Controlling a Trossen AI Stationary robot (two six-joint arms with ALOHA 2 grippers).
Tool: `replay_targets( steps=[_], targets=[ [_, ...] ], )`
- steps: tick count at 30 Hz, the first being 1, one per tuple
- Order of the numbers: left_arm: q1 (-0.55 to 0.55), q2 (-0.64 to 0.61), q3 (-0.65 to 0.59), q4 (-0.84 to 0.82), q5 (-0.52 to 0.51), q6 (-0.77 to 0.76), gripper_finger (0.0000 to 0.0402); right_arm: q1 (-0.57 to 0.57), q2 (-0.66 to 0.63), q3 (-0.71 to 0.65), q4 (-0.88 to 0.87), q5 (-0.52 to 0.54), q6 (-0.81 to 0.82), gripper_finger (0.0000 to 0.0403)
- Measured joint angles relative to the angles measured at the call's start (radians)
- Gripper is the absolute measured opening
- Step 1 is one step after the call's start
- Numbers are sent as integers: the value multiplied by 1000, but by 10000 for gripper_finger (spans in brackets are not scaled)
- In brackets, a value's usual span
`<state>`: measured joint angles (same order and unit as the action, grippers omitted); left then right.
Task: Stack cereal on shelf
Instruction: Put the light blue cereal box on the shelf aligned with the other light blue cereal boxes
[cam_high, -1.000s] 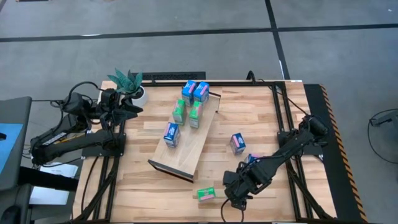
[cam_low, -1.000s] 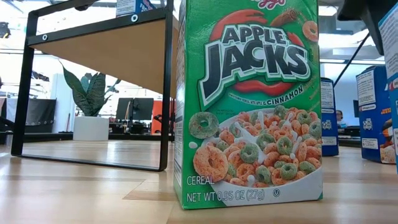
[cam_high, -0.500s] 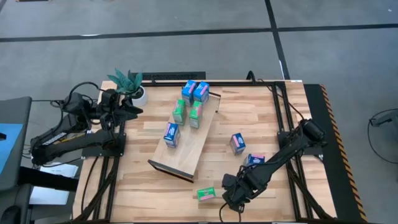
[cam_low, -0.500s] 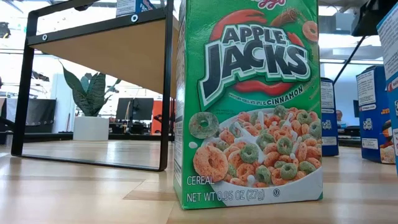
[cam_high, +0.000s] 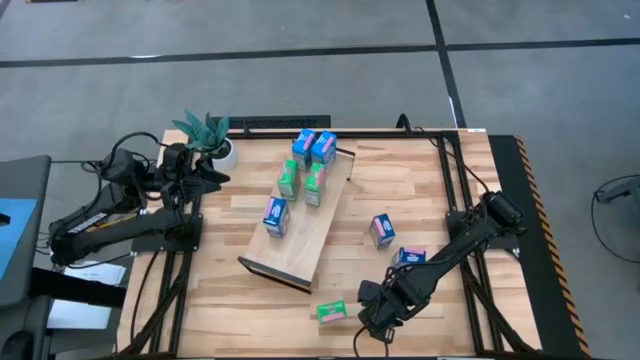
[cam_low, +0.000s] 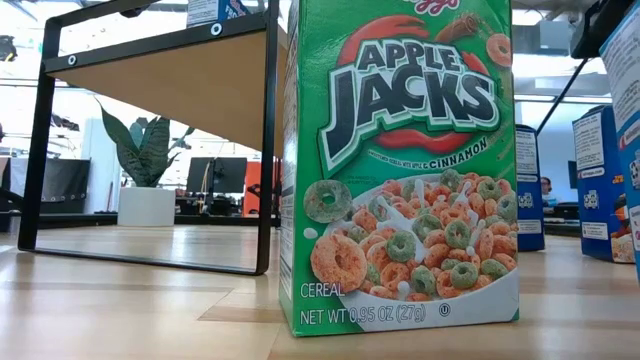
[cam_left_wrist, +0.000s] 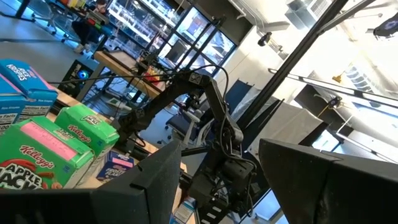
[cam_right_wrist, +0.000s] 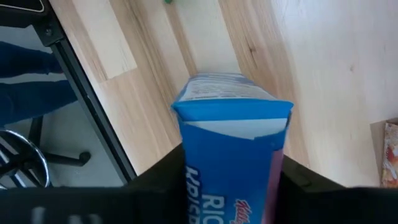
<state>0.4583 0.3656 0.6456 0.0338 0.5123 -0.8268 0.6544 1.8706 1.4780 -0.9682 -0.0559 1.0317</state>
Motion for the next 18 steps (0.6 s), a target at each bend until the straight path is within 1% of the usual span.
replay_targets(
  steps=[3, 5, 7, 10, 15, 18],
  targets=[
    [0, 0, 0, 0, 0, -1, 206, 0, 0, 0, 0, 0, 0, 128],
    [0, 0, 0, 0, 0, -2, 206, 0, -1, 0, 0, -2, -1, 119],
    [0, 0, 0, 0, 0, -3, 206, 0, -5, 5, -8, -7, -10, 119],
    [0, 0, 0, 0, 0, -5, 206, -5, -14, 42, -54, -6, -28, 130],
    [0, 0, 0, 0, -1, -5, 206, -30, -31, 135, -225, 13, -121, 138],
    [0, 0, 0, 0, -1, -5, 206, -55, -40, 188, -338, 53, -200, 134]
  ],
)
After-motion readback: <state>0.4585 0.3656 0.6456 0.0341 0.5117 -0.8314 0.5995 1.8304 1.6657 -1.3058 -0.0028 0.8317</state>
